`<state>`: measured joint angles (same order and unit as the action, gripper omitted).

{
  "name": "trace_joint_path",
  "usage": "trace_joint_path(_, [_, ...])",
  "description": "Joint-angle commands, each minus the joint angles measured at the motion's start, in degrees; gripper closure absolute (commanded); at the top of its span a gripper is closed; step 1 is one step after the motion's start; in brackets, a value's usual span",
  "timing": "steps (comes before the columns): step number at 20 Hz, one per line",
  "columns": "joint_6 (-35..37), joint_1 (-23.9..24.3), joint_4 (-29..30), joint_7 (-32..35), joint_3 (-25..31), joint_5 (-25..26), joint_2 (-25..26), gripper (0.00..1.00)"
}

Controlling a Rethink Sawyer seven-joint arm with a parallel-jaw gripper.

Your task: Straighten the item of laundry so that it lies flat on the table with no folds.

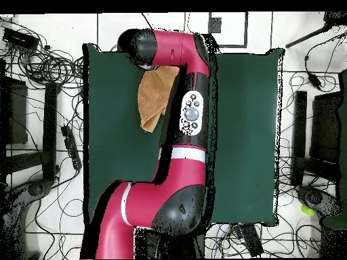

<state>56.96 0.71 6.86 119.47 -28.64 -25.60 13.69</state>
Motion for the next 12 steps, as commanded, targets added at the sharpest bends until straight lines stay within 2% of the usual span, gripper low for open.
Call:
trace_joint_path(1, [4.94, 0.22, -0.46, 6.37, -4.06, -5.09, 1.61, 1.00])
trace_joint_path(12, [4.25, 0.45, -0.66, 6.72, -8.36, -9.48, 2.53, 1.00])
